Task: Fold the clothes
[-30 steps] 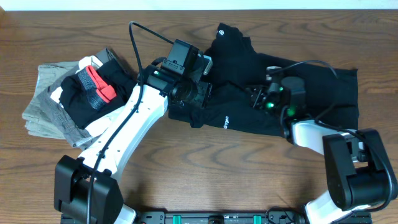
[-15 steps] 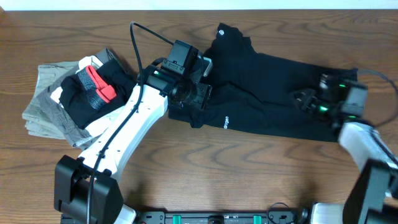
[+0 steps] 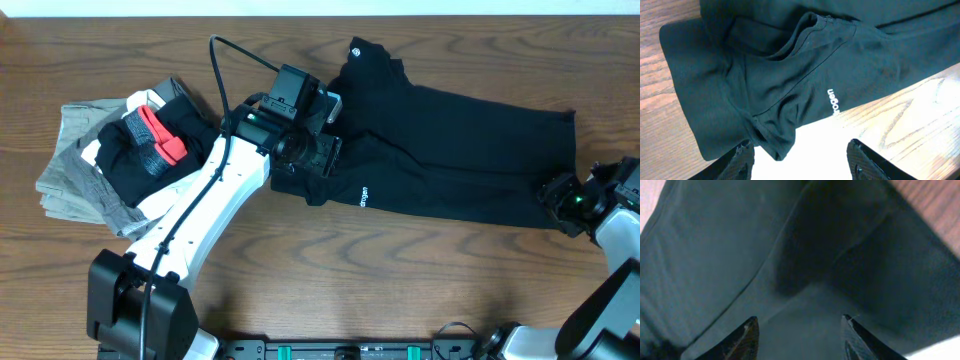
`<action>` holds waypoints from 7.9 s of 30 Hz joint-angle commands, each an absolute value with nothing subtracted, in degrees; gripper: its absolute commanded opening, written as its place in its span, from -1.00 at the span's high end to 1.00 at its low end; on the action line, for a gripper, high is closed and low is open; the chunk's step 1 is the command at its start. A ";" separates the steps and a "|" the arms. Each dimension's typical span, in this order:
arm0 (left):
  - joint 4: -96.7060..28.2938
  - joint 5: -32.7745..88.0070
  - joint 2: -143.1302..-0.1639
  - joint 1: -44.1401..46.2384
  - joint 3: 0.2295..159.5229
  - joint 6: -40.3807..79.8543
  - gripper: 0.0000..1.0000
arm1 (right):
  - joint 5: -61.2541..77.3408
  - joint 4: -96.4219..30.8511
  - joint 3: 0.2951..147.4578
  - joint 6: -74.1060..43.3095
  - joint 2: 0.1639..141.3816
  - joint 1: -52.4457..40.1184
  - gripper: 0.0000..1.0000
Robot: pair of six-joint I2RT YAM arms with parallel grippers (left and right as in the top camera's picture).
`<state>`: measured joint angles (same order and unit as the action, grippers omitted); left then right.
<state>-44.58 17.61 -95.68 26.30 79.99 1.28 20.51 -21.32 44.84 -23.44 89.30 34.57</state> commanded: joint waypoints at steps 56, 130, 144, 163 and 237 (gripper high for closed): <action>-45.60 16.88 -95.46 26.15 80.79 0.03 -0.25 | 19.49 -4.78 45.69 -26.33 95.64 38.20 0.83; -47.31 16.88 -95.48 27.90 80.71 -3.20 0.15 | 34.04 -18.83 45.32 -21.96 103.72 32.77 0.97; -47.33 16.88 -95.48 27.90 80.71 -3.18 0.16 | 29.98 -6.90 45.32 -27.77 103.72 29.52 0.97; -47.57 16.88 -95.48 27.90 80.71 -3.16 0.14 | 27.90 23.62 45.41 -29.34 103.68 26.26 0.97; -65.80 4.43 -114.04 25.41 80.38 -1.87 0.87 | -5.32 -32.71 51.92 -25.65 88.92 43.11 0.97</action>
<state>-64.01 6.02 -116.18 25.93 80.49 -1.67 0.30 -32.67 50.13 -25.43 91.61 42.30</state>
